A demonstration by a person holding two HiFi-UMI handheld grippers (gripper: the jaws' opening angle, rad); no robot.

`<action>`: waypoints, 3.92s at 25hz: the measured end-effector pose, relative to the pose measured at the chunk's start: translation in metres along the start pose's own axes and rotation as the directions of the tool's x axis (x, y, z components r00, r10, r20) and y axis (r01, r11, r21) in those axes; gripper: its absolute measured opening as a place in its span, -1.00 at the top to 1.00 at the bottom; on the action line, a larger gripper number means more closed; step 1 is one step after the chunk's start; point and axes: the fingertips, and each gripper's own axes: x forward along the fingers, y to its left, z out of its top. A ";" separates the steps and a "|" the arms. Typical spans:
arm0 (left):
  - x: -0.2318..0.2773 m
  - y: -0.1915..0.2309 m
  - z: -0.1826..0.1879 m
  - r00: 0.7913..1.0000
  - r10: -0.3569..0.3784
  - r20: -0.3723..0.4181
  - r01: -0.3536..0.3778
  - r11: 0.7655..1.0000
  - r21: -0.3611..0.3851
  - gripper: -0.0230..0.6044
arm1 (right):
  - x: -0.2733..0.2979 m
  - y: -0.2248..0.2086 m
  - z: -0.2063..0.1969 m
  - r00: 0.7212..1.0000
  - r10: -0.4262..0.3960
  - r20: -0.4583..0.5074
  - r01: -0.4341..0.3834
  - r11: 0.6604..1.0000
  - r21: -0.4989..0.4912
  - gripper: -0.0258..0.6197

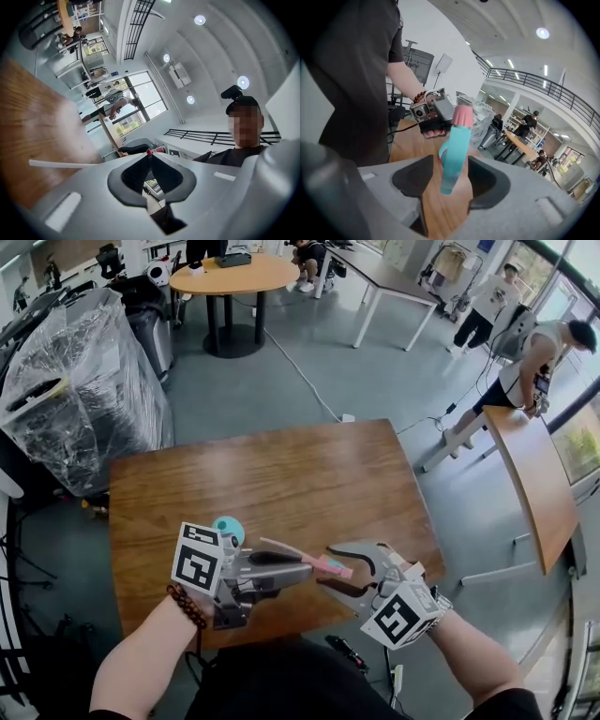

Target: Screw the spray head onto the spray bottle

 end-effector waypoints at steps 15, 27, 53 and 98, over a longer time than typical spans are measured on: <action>-0.017 -0.003 -0.013 1.000 -0.023 0.020 0.023 0.999 -0.022 0.77 | 0.009 0.015 0.008 0.997 0.022 -0.072 -0.028 0.995 -0.091 0.52; -0.064 0.027 -0.050 0.965 0.249 -0.084 -0.238 0.963 0.123 0.18 | 0.011 0.006 0.000 0.995 0.017 -0.102 -0.021 0.999 -0.038 0.52; -0.205 0.197 -0.048 0.374 0.922 0.094 -0.762 0.248 0.598 -0.65 | 0.026 -0.005 0.030 0.993 0.009 -0.114 -0.015 0.999 -0.052 0.52; -0.180 0.210 -0.070 0.093 0.992 -0.080 -0.348 0.108 0.931 -0.48 | 0.020 0.013 0.042 0.987 0.043 -0.157 -0.054 0.996 -0.065 0.52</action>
